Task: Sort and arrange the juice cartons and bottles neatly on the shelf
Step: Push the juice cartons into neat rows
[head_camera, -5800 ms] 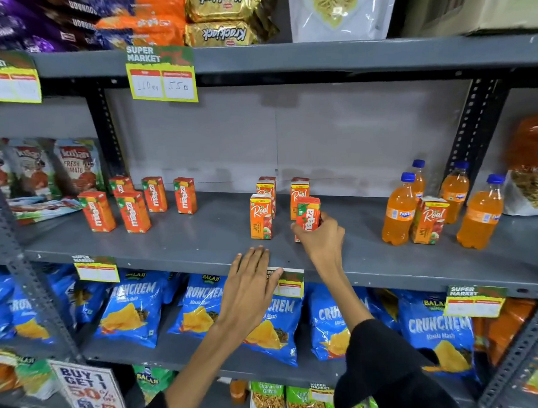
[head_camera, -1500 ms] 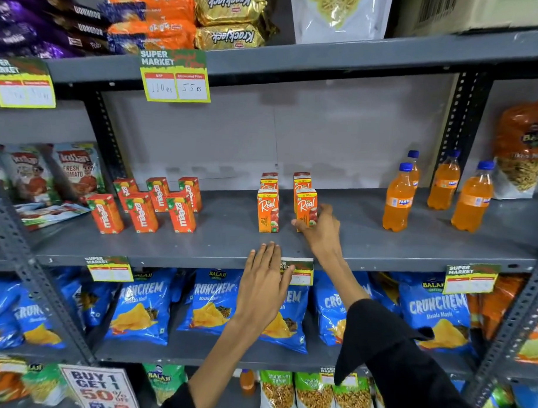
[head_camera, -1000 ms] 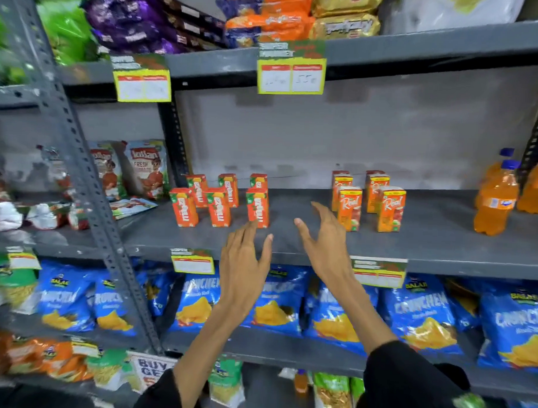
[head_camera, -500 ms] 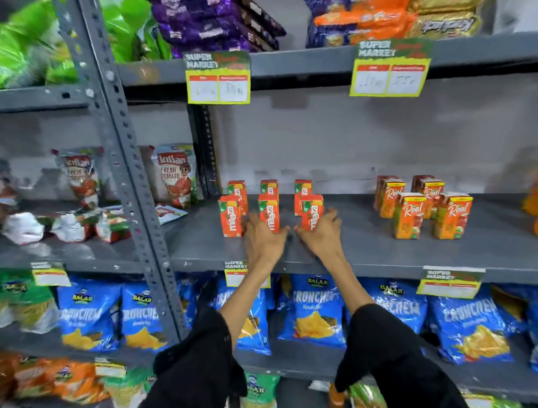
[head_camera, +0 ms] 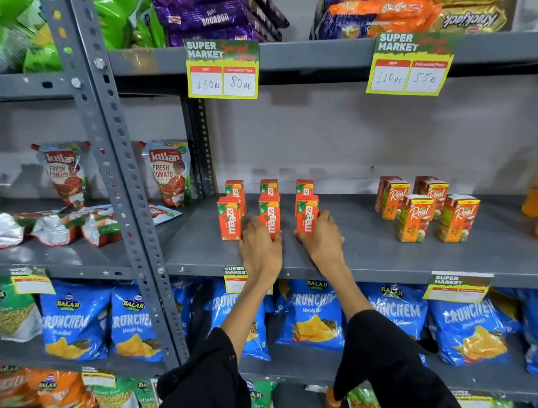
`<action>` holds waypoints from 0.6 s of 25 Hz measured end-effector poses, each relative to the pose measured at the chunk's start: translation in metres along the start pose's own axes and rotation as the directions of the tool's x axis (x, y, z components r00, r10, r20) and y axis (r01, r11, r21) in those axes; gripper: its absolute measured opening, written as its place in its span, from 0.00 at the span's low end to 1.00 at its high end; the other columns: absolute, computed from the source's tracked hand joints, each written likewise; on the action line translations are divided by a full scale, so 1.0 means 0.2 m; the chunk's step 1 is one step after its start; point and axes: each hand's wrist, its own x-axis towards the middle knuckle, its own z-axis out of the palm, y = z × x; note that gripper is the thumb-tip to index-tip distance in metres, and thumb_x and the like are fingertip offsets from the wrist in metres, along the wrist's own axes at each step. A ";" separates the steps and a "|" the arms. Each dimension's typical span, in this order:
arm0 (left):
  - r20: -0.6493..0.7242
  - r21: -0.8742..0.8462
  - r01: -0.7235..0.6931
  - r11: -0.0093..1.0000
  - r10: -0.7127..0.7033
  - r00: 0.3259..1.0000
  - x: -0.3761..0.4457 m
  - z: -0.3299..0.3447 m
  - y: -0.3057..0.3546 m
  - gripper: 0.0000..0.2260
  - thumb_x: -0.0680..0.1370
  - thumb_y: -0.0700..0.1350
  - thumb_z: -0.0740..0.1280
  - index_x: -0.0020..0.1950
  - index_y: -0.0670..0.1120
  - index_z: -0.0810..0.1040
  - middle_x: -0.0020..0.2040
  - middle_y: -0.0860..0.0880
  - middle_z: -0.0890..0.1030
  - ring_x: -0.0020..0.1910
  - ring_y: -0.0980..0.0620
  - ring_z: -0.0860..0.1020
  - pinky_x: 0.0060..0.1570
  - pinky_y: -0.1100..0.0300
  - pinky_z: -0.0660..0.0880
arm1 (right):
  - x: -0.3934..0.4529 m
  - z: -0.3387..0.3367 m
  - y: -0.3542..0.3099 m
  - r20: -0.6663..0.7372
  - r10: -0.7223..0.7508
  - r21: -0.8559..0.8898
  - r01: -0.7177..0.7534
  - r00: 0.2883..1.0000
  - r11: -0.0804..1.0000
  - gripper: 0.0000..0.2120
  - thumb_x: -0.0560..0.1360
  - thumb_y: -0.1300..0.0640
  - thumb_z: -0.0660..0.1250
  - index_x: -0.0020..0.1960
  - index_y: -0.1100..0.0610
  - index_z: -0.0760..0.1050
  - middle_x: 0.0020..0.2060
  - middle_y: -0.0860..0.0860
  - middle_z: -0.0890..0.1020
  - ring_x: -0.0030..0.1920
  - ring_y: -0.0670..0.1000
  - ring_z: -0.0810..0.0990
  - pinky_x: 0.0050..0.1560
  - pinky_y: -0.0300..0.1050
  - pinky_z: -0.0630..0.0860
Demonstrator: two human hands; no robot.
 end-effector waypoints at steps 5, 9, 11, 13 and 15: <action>0.010 0.010 0.003 1.000 -0.004 1.000 0.01 0.04 0.00 0.23 0.78 0.50 0.70 0.67 0.40 0.70 0.59 0.41 0.81 0.60 0.40 0.79 0.59 0.45 0.75 | 0.02 0.02 0.04 -0.002 0.016 -0.013 -0.016 1.000 1.000 0.32 0.71 0.44 0.74 0.66 0.59 0.66 0.62 0.58 0.79 0.63 0.61 0.78 0.62 0.62 0.74; 0.049 -0.016 0.016 1.000 -0.015 0.999 0.02 0.02 0.01 0.23 0.78 0.49 0.70 0.67 0.40 0.70 0.60 0.40 0.80 0.61 0.40 0.78 0.60 0.43 0.76 | 0.02 0.02 0.04 0.008 0.025 -0.009 -0.025 1.000 1.000 0.32 0.71 0.43 0.75 0.65 0.59 0.66 0.62 0.59 0.79 0.63 0.62 0.77 0.63 0.61 0.74; 0.094 -0.066 0.062 0.996 -0.056 0.994 0.01 0.00 0.02 0.27 0.77 0.49 0.72 0.70 0.39 0.67 0.63 0.39 0.79 0.63 0.39 0.77 0.60 0.41 0.76 | 0.01 0.00 0.05 0.031 0.030 0.083 -0.032 0.999 0.996 0.35 0.70 0.44 0.76 0.66 0.59 0.65 0.61 0.59 0.80 0.63 0.61 0.78 0.61 0.58 0.75; 0.067 -0.106 0.076 0.991 -0.069 0.995 -0.03 -0.03 0.08 0.33 0.76 0.51 0.74 0.73 0.38 0.64 0.66 0.39 0.76 0.66 0.39 0.74 0.61 0.41 0.76 | -0.02 -0.05 0.10 0.030 0.007 0.221 -0.014 1.000 0.975 0.36 0.69 0.46 0.77 0.68 0.59 0.64 0.58 0.59 0.81 0.59 0.60 0.81 0.54 0.49 0.77; -0.054 -0.120 0.014 0.993 -0.020 0.998 -0.12 -0.04 0.18 0.33 0.75 0.52 0.74 0.73 0.40 0.65 0.68 0.40 0.73 0.66 0.40 0.72 0.62 0.43 0.75 | -0.05 -0.13 0.19 -0.018 -0.044 0.273 0.047 0.999 0.961 0.33 0.71 0.47 0.76 0.68 0.58 0.66 0.54 0.57 0.81 0.55 0.56 0.82 0.48 0.42 0.74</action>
